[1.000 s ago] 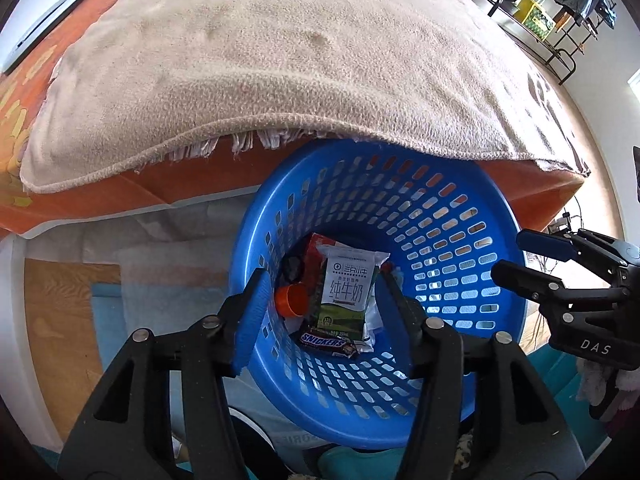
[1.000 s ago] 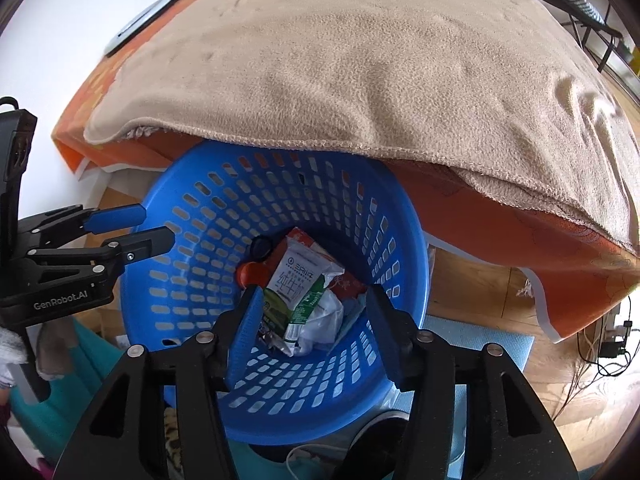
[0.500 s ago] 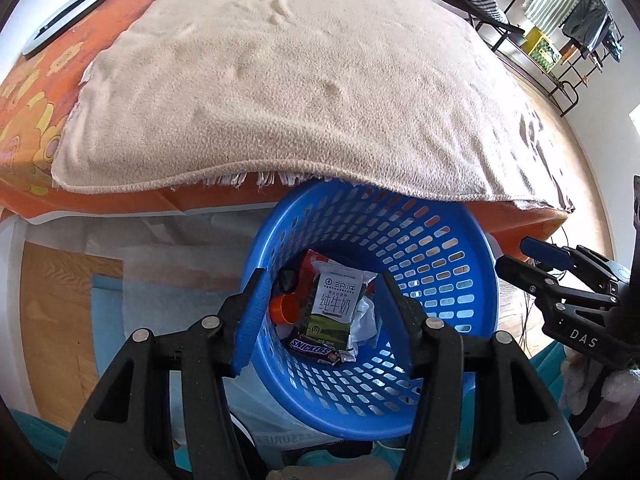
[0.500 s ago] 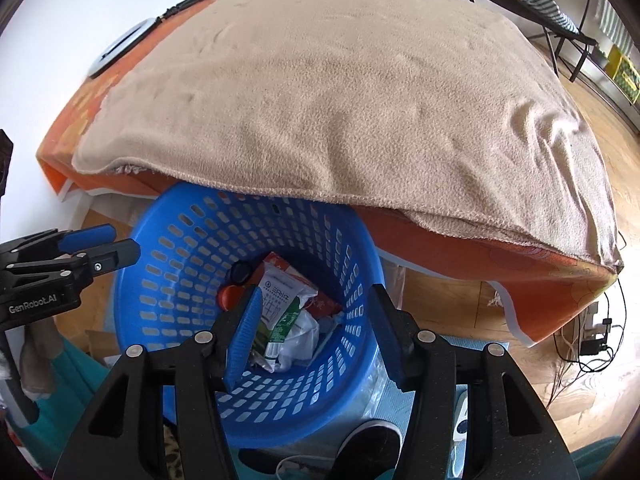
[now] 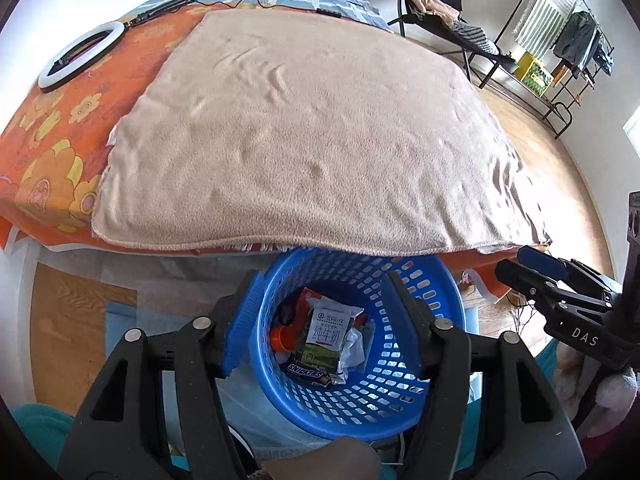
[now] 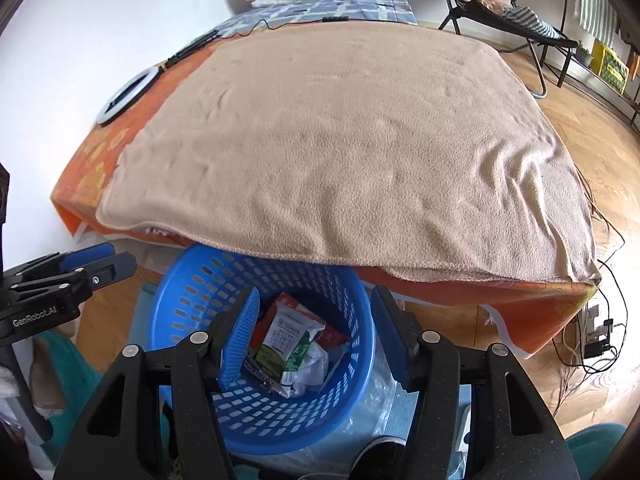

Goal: Collect trash

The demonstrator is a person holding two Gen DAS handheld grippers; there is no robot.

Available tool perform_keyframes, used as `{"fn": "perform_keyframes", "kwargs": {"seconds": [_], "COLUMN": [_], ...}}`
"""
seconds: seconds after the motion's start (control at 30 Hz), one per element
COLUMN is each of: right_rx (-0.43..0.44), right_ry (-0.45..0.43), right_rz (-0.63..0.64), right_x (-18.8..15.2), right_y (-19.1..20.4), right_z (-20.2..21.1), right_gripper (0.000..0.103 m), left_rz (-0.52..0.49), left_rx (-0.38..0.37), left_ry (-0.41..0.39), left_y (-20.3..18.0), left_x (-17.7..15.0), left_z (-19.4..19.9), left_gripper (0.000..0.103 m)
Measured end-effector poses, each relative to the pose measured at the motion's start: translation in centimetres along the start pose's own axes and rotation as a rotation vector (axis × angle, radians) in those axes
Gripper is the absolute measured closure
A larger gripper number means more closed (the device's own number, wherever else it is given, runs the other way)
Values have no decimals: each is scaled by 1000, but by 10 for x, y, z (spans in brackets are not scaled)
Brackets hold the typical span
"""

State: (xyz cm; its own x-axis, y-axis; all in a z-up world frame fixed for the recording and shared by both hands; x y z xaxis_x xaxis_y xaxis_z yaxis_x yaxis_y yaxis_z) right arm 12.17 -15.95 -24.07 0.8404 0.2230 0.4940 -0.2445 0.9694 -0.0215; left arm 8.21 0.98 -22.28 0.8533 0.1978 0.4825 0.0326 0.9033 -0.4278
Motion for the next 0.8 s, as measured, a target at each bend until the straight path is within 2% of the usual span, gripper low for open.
{"fn": "perform_keyframes", "kwargs": {"seconds": [0.2,0.3,0.5,0.57,0.6,0.67,0.7,0.77,0.8], "right_rx": [21,45,64,59,54,46,42,33,35], "right_ry": [-75,-111,-167,-184,-193,-218,-226,-234,-236], "right_rz": [-38,-66,-105,-108,-109,-114,-114,-113,-114], "right_x": [19,26,42,48,50,54,56,60,61], "right_y": [-4,-5,-10,-11,-13,-15,-17,-19,-20], "right_z": [28,42,65,71,74,80,82,84,85], "right_gripper": [45,36,35,30,22,21,21,21,21], "left_rz": [-51,-63,-93,-99,-102,-97,-89,-69,-57], "left_rx": [-6,-11,-28,-24,-23,-19,-16,-21,-24], "left_ry": [-94,-145,-215,-231,-236,-242,-246,-265,-279], "left_y": [-17,-26,-45,-49,-51,-53,-52,-52,-51], "left_x": [29,44,62,65,66,67,68,69,70], "left_z": [31,47,69,73,75,77,79,82,85], "left_gripper": [38,31,19,19,18,18,16,2,1]}}
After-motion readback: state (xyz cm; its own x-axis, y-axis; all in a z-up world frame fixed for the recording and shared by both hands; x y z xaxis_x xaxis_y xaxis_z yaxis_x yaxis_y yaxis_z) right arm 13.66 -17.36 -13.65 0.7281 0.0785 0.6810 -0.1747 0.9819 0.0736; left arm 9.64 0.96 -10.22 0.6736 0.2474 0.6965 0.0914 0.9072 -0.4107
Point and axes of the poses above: each gripper's, at about its wrist camera, not at the fingertips, and z roughly against the way its jaws point, y to its left, x to its top, the point moved 10 cm from there along -z, roughly the way its jaws point, and after that the axes turned 15 degrees about -x, right-handed, at the moved point
